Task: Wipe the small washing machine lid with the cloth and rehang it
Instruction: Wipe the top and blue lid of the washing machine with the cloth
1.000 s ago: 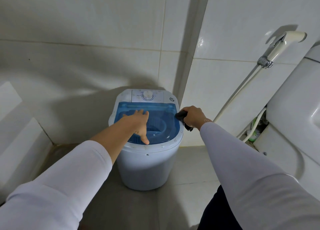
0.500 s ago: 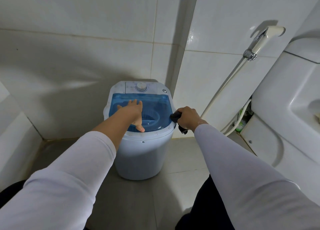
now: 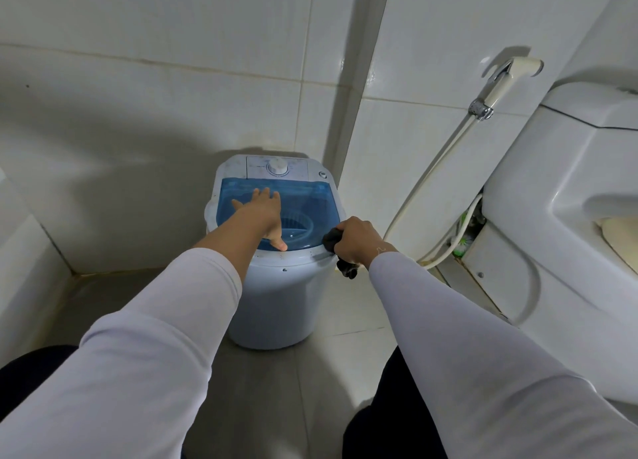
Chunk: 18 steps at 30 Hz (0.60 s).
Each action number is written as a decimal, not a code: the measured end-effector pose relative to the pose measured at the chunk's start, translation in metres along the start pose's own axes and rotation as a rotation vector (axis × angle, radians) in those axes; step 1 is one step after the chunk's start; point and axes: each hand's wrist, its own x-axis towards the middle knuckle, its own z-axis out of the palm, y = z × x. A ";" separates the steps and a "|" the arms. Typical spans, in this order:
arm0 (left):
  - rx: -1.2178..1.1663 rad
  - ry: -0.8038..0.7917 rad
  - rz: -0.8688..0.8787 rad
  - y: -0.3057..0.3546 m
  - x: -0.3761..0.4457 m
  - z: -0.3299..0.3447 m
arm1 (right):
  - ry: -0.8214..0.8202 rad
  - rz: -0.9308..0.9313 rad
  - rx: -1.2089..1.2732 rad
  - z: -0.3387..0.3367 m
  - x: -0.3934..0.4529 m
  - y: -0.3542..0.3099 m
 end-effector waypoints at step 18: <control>-0.095 0.102 -0.005 -0.003 -0.009 0.008 | -0.068 -0.129 -0.111 0.019 -0.016 -0.020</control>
